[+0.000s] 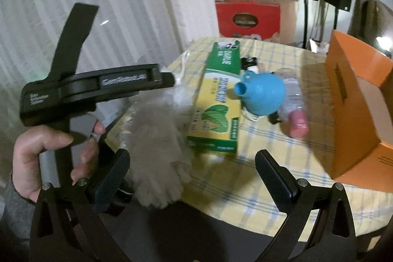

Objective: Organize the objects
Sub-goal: 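Reach the right tool toward the white feather duster on the table, then grasp the white feather duster with the right tool and lift it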

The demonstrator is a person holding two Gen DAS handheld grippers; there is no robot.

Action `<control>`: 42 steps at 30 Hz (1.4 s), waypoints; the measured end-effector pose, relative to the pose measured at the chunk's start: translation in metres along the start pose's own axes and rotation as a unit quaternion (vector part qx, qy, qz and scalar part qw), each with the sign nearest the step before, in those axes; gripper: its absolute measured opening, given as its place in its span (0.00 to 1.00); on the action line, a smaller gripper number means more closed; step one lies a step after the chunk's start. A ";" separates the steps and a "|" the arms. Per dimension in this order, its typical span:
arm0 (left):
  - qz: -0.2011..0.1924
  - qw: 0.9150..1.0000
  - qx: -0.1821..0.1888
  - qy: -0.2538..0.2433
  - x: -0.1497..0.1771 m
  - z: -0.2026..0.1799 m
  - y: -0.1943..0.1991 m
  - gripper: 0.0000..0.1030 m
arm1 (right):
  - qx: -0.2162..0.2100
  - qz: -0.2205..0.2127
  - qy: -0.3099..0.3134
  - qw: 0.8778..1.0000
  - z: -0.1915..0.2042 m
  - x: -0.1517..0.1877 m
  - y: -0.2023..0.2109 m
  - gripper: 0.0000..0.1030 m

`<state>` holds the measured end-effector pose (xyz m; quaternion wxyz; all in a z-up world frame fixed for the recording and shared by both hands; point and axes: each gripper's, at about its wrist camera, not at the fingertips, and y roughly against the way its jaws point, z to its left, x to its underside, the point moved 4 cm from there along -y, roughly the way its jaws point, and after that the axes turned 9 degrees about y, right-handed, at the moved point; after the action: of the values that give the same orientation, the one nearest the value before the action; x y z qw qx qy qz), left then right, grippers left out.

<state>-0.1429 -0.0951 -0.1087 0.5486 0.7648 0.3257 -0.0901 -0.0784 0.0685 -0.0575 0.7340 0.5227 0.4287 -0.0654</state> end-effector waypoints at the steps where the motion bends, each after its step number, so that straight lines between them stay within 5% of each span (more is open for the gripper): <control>1: 0.005 1.000 0.007 -0.001 0.000 0.000 -0.004 0.68 | -0.010 0.002 0.001 1.000 0.002 -0.001 -0.004 1.00; 8: 0.037 0.999 0.019 0.011 0.002 0.006 -0.025 0.53 | -0.039 0.020 0.002 0.999 0.011 0.002 -0.025 0.94; 20: 0.046 0.999 0.011 0.009 0.007 0.009 -0.042 0.60 | -0.052 0.046 -0.005 0.998 0.016 0.009 -0.052 0.84; 27: 0.031 0.999 0.007 -0.008 0.011 0.007 -0.039 0.47 | -0.045 0.052 0.007 0.998 0.026 0.010 -0.061 0.67; 29: 0.027 1.000 0.006 -0.011 0.011 0.006 -0.038 0.40 | -0.063 0.053 0.007 0.997 0.031 0.010 -0.061 0.54; 34: 0.011 1.000 -0.005 -0.028 0.010 0.000 -0.031 0.23 | -0.106 0.058 -0.005 0.993 0.037 0.010 -0.061 0.41; 42: 0.011 1.000 0.025 0.000 0.003 0.004 -0.011 0.19 | -0.120 0.059 -0.012 0.991 0.039 0.011 -0.055 0.25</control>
<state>-0.1463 -0.0958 -0.1201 0.5303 0.7816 0.3152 -0.0920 -0.0795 0.0163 -0.1007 0.7988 0.4545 0.3934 0.0238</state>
